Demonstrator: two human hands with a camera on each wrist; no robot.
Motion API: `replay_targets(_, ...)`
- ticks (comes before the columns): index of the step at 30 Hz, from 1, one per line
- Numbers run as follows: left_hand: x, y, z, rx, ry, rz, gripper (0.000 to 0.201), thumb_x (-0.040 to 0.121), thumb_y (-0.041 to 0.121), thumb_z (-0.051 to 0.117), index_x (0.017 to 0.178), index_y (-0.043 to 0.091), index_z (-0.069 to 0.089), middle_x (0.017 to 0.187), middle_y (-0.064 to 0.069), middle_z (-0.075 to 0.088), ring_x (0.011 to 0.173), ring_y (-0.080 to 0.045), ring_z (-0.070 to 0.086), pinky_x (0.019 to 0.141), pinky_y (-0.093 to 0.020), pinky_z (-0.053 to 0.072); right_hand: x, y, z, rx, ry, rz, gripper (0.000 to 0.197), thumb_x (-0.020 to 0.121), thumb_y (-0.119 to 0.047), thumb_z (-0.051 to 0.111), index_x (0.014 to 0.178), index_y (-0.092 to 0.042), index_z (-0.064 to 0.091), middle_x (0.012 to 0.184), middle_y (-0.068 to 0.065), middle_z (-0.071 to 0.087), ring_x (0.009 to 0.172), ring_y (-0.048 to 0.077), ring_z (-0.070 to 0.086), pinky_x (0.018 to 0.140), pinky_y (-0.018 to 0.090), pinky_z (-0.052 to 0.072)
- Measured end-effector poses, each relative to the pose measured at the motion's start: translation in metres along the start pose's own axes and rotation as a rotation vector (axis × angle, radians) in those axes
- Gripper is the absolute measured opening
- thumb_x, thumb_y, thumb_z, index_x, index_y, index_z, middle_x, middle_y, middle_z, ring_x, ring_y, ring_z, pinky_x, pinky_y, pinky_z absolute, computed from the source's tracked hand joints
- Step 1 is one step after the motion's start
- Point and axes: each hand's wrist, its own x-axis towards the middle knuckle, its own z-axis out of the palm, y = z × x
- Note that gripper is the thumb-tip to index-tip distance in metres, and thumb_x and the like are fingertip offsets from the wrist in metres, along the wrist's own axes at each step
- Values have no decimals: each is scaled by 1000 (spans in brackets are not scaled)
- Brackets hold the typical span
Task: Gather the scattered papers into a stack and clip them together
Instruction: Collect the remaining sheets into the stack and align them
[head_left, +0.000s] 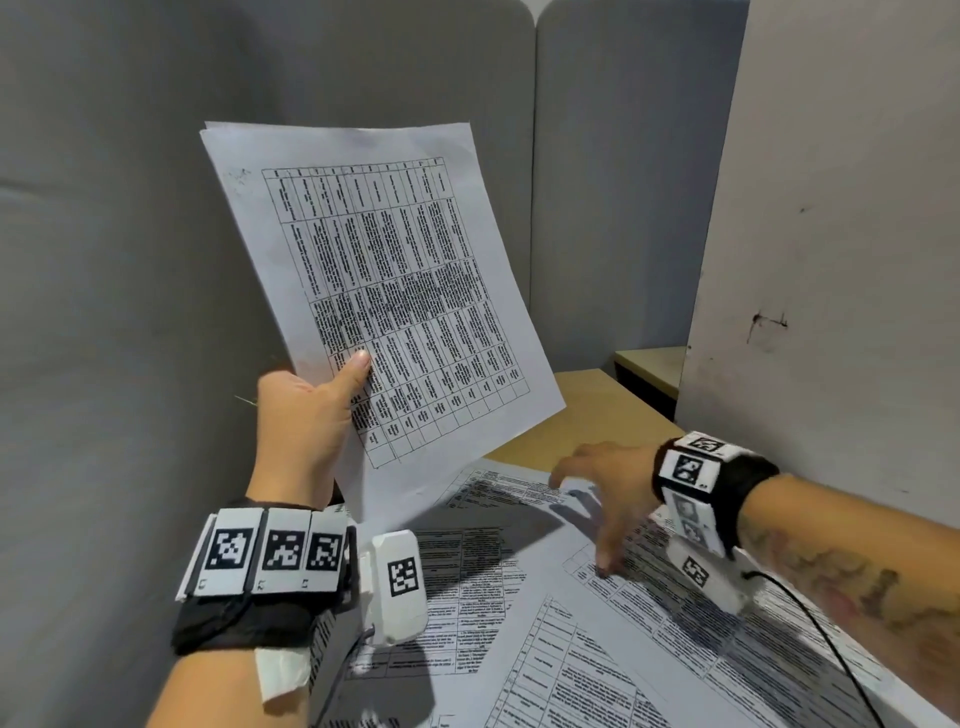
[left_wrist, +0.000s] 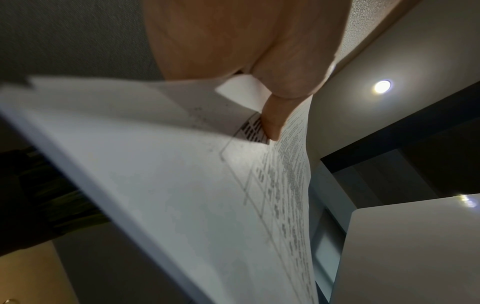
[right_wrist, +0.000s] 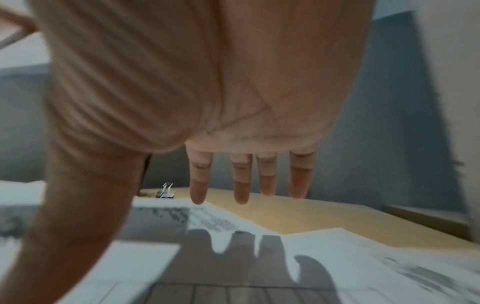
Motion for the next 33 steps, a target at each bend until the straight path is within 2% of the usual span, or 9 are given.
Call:
replay_targets(6, -3, 4, 0, 7, 19, -33, 45, 88, 18, 70, 77, -23, 57, 79, -11, 71, 70, -19, 68, 71, -34, 57, 27, -41, -9, -213, -152, -62, 96, 53, -59, 89, 132, -47, 35, 148, -1, 28, 138, 30, 34, 105, 54, 40)
replay_targets(8, -3, 3, 1, 36, 32, -39, 50, 88, 20, 70, 53, -6, 47, 55, -3, 55, 49, -13, 50, 66, -35, 50, 29, -41, -10, -257, -191, -31, 100, 58, -61, 86, 141, -45, 32, 154, -4, 20, 145, 31, 25, 111, 55, 35)
replay_targets(11, -2, 0, 1, 61, 24, -40, 51, 88, 22, 71, 52, 14, 36, 55, -5, 40, 48, -13, 36, 64, -36, 42, 19, -44, -11, -274, -189, -9, 101, 70, -56, 80, 153, -31, 29, 150, 0, 19, 148, 27, 13, 116, 44, 25)
replay_targets(14, -2, 0, -1, 24, 5, -20, 37, 88, 21, 71, 64, 0, 53, 68, -12, 56, 63, -20, 51, 68, -40, 48, 14, -40, -8, -264, -107, -51, 74, 62, -53, 86, 126, -21, 64, 121, -3, 41, 114, 20, 42, 97, 34, 41)
replay_targets(17, -2, 0, 0, 22, 3, -12, 34, 89, 19, 70, 65, -1, 57, 72, -14, 65, 65, -20, 60, 73, -44, 55, 9, -24, -1, -100, 55, -54, 72, 44, -53, 89, 106, -24, 70, 108, -8, 65, 94, 18, 64, 85, 37, 58)
replay_targets(21, -2, -5, 1, 62, -4, -23, 33, 87, 26, 73, 71, 3, 55, 70, -18, 54, 66, -24, 50, 69, -49, 52, -18, 5, -15, 142, 255, -142, 17, 77, -28, 80, 83, -21, 66, 84, 1, 68, 71, 16, 63, 61, 32, 50)
replay_targets(23, -1, -8, 3, 80, -16, -47, 31, 84, 30, 75, 80, 4, 59, 78, -14, 59, 72, -23, 56, 74, -57, 54, -32, 18, -25, 126, 422, -198, 26, 81, -29, 77, 65, -25, 56, 70, -4, 59, 65, 12, 53, 61, 32, 44)
replay_targets(28, -10, -10, 20, 68, -121, -43, 9, 90, 10, 67, 83, 12, 70, 86, -8, 74, 86, -29, 71, 82, -44, 56, -66, 22, -53, 76, 822, -358, 21, 76, -35, 83, 74, -20, 68, 113, 1, 56, 107, 20, 51, 86, 36, 48)
replay_targets(33, -23, -8, 39, 50, -397, -92, 13, 89, 18, 69, 87, 5, 71, 84, -14, 74, 83, -34, 67, 77, -49, 56, -90, 4, -98, 7, 994, -331, 20, 73, -40, 84, 79, -24, 75, 152, -1, 35, 143, 22, 22, 111, 54, 28)
